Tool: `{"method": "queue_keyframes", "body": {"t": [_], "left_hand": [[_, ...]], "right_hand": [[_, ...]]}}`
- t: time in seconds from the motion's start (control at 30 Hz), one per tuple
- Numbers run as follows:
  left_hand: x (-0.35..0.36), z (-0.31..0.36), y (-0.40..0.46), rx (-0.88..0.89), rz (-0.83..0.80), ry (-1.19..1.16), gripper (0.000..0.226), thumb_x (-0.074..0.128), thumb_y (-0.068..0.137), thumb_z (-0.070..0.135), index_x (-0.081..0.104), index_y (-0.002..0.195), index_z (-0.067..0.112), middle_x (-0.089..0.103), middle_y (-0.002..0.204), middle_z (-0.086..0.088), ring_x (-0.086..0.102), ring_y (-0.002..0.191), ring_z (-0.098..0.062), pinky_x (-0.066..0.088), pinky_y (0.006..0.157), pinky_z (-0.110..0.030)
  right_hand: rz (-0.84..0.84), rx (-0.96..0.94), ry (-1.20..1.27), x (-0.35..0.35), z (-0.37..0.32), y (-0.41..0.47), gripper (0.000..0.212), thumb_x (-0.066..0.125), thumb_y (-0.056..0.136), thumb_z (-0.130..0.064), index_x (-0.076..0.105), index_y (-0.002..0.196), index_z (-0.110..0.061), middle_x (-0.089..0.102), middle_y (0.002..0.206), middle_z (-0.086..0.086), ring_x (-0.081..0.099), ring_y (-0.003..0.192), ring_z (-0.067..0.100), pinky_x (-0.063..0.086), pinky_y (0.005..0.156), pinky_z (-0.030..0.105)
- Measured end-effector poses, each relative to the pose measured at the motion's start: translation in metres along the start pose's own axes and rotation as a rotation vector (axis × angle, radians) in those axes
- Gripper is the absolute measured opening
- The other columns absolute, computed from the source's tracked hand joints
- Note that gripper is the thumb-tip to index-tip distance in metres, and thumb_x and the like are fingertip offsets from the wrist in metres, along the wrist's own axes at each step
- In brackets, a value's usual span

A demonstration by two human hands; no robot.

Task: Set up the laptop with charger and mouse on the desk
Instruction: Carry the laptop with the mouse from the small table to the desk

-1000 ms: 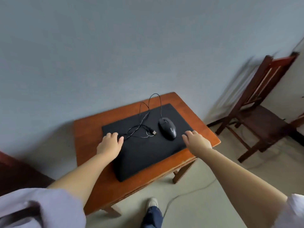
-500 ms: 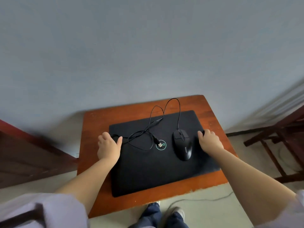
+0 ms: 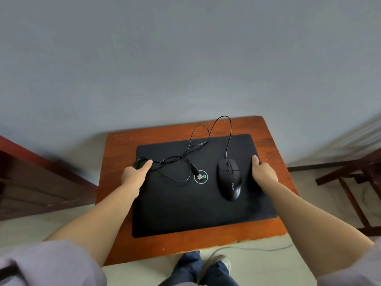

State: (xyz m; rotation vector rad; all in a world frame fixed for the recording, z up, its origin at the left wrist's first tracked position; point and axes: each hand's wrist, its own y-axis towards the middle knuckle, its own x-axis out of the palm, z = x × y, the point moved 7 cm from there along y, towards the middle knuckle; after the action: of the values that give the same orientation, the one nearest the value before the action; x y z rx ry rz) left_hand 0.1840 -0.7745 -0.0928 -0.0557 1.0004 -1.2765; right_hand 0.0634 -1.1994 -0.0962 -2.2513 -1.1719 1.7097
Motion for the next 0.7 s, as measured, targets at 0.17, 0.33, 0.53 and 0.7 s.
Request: {"method": "queue_keyframes", "body": {"t": [0.17, 0.33, 0.53, 0.7], "left_hand": [[0.013, 0.045, -0.003, 0.154, -0.097, 0.021, 0.073, 0.059, 0.078, 0.060, 0.048, 0.127, 0.008, 0.056, 0.128, -0.011, 0.052, 0.113, -0.035, 0.043, 0.081, -0.039], [0.061, 0.094, -0.028, 0.270, -0.171, 0.063, 0.075, 0.057, 0.079, 0.059, 0.044, 0.130, 0.007, 0.052, 0.131, -0.013, 0.050, 0.116, -0.036, 0.040, 0.083, -0.040], [0.165, 0.150, -0.111, 0.478, -0.361, 0.204, 0.074, 0.057, 0.080, 0.058, 0.045, 0.127, 0.002, 0.054, 0.125, -0.016, 0.051, 0.109, -0.035, 0.038, 0.076, -0.037], [0.269, 0.166, -0.223, 0.608, -0.585, 0.310, 0.077, 0.058, 0.080, 0.058, 0.042, 0.131, 0.002, 0.052, 0.130, -0.014, 0.049, 0.116, -0.035, 0.039, 0.082, -0.038]], "right_hand": [[0.083, 0.011, 0.093, -0.025, 0.014, -0.008, 0.070, 0.022, 0.095, -0.053, 0.049, 0.123, 0.005, 0.059, 0.119, 0.024, 0.056, 0.101, 0.037, 0.040, 0.077, 0.035], [0.171, 0.108, 0.267, -0.061, 0.067, -0.027, 0.066, 0.025, 0.095, -0.052, 0.051, 0.119, 0.003, 0.058, 0.120, 0.024, 0.054, 0.109, 0.037, 0.039, 0.081, 0.037], [0.312, 0.331, 0.464, -0.111, 0.194, -0.068, 0.065, 0.026, 0.093, -0.054, 0.050, 0.119, 0.000, 0.058, 0.117, 0.019, 0.052, 0.091, 0.030, 0.039, 0.077, 0.034], [0.473, 0.513, 0.577, -0.149, 0.321, -0.120, 0.064, 0.027, 0.093, -0.052, 0.052, 0.116, 0.002, 0.058, 0.118, 0.021, 0.054, 0.099, 0.032, 0.037, 0.077, 0.034]]}}
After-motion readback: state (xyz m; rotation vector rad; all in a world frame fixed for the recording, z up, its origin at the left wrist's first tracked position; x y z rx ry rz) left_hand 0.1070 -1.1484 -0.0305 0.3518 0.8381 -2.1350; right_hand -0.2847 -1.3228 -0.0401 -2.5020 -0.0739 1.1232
